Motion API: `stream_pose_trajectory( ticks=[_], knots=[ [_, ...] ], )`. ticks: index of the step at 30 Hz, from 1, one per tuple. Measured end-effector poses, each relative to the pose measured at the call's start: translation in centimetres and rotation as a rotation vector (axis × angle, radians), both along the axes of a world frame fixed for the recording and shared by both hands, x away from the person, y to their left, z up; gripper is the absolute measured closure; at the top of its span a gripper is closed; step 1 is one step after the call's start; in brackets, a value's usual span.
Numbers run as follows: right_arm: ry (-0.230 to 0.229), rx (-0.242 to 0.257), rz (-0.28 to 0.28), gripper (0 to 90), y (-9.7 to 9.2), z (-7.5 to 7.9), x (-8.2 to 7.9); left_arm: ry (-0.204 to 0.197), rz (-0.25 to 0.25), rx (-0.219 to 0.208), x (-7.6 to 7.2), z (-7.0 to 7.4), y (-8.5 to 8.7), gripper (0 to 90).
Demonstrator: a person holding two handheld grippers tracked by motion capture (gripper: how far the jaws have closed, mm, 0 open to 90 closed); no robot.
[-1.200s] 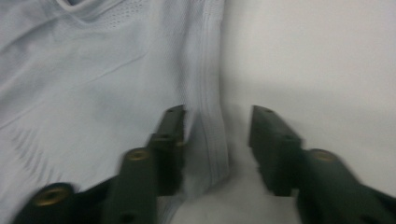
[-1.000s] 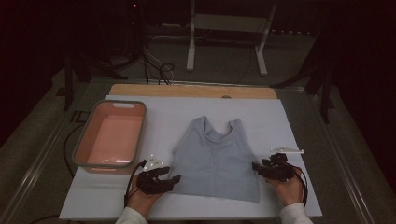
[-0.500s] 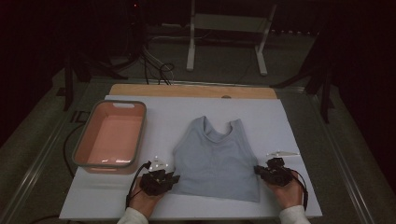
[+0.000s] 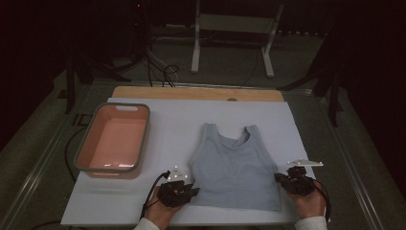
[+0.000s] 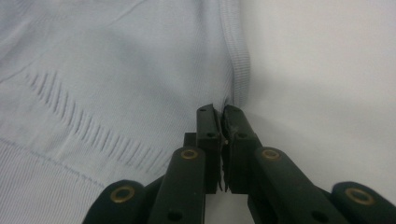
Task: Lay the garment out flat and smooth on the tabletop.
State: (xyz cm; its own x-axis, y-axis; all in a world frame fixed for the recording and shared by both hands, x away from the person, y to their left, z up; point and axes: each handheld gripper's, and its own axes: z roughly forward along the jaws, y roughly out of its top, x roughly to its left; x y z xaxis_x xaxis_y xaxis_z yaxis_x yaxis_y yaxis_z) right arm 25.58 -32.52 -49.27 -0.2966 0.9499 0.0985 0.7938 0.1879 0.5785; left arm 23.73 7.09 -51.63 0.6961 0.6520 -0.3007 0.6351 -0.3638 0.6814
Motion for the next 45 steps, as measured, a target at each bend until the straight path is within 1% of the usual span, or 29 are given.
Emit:
stream_pose_trajectory(
  ticks=[1,2,4,5,6,7,9,10,12,13,14,17,19,21,22,25,26,29,31,33,36,37,39,40,41,42,43,44,45],
  knots=[
    [-0.003,-0.001,-0.003,86.9,-0.3,0.0,-0.1,-0.014,-0.005,-0.002,0.0,0.2,0.0,65.6],
    [-0.004,0.003,-0.008,86.9,-0.5,0.0,-0.1,-0.024,0.002,-0.011,0.1,0.5,0.1,61.3],
    [-0.007,0.001,-0.020,86.9,-1.1,0.0,-0.2,-0.060,0.049,-0.044,0.4,1.2,0.7,53.2],
    [-0.004,0.001,-0.034,87.0,-1.4,0.0,-0.3,-0.068,0.066,-0.055,0.6,1.4,0.9,50.5],
    [-0.006,0.001,-0.037,86.9,-1.7,0.0,-0.4,-0.079,0.086,-0.066,1.0,1.7,1.2,49.9],
    [-0.005,0.005,-0.044,86.9,-1.9,0.0,-0.4,-0.085,0.116,-0.079,1.5,2.0,1.5,49.3],
    [-0.008,0.007,-0.061,86.9,-2.4,0.0,-0.5,-0.099,0.156,-0.089,2.4,2.4,1.8,48.9],
    [-0.009,0.007,-0.065,86.9,-2.5,0.0,-0.5,-0.102,0.179,-0.095,3.0,2.6,1.9,48.9],
    [-0.009,0.006,-0.080,86.9,-2.9,0.0,-0.5,-0.099,0.202,-0.108,4.1,2.9,1.9,48.8],
    [-0.013,0.005,-0.080,86.9,-3.0,0.0,-0.5,-0.094,0.216,-0.106,4.8,3.0,1.7,48.6],
    [-0.014,0.009,-0.087,86.9,-3.2,0.0,-0.5,-0.093,0.226,-0.109,5.3,3.1,1.6,48.6],
    [-0.013,0.014,-0.086,86.9,-3.4,0.0,-0.5,-0.088,0.240,-0.107,6.8,3.2,0.7,48.6],
    [-0.013,0.013,-0.085,86.8,-3.4,0.0,-0.5,-0.086,0.243,-0.081,7.6,3.2,-0.2,48.6],
    [-0.014,0.015,-0.085,86.8,-3.5,0.0,-0.5,-0.071,0.244,-0.056,8.2,2.8,-1.1,48.6],
    [-0.014,0.015,-0.086,86.9,-3.6,0.0,-0.5,-0.064,0.237,-0.036,8.4,2.6,-1.5,48.6],
    [-0.020,-0.010,-0.098,86.9,-4.0,0.0,-0.6,-0.040,0.214,0.012,8.6,1.6,-3.0,48.3],
    [-0.018,-0.018,-0.107,86.9,-4.2,0.0,-0.6,-0.039,0.200,0.035,8.6,1.3,-3.4,48.0],
    [-0.018,-0.011,-0.121,86.9,-4.7,0.0,-0.7,-0.023,0.174,0.059,8.6,0.7,-4.4,48.1],
    [-0.019,-0.010,-0.124,86.8,-4.8,0.0,-0.8,-0.014,0.154,0.073,8.6,0.4,-5.0,49.5],
    [-0.020,-0.010,-0.122,86.8,-4.8,0.0,-0.8,-0.008,0.145,0.074,8.6,0.2,-5.3,51.4],
    [-0.018,-0.015,-0.121,86.8,-4.7,-0.1,-0.7,-0.002,0.130,0.073,8.7,0.1,-5.7,52.6],
    [-0.019,-0.019,-0.116,86.7,-4.7,-0.1,-0.7,0.004,0.124,0.051,8.7,0.0,-5.8,52.8],
    [-0.019,-0.019,-0.114,86.6,-4.7,-0.1,-0.7,0.012,0.115,0.058,8.8,-0.1,-6.0,53.8],
    [-0.019,-0.019,-0.114,86.6,-4.7,-0.1,-0.7,0.012,0.115,0.058,8.8,-0.1,-6.0,55.8],
    [-0.019,-0.018,-0.114,86.6,-4.7,-0.1,-0.7,-0.003,0.113,0.085,8.9,-0.3,-6.3,58.8],
    [-0.019,-0.019,-0.113,86.6,-4.7,-0.1,-0.7,-0.002,0.119,0.090,9.0,-0.3,-6.4,60.6],
    [-0.019,-0.019,-0.113,86.6,-4.7,-0.1,-0.7,-0.004,0.119,0.104,9.1,-0.2,-6.5,63.0],
    [-0.019,-0.020,-0.112,86.6,-4.7,-0.1,-0.7,-0.007,0.118,0.122,9.1,-0.2,-6.6,68.6],
    [-0.021,-0.020,-0.111,86.6,-4.6,-0.1,-0.7,-0.004,0.115,0.126,9.2,-0.1,-6.7,73.3]
  ],
)
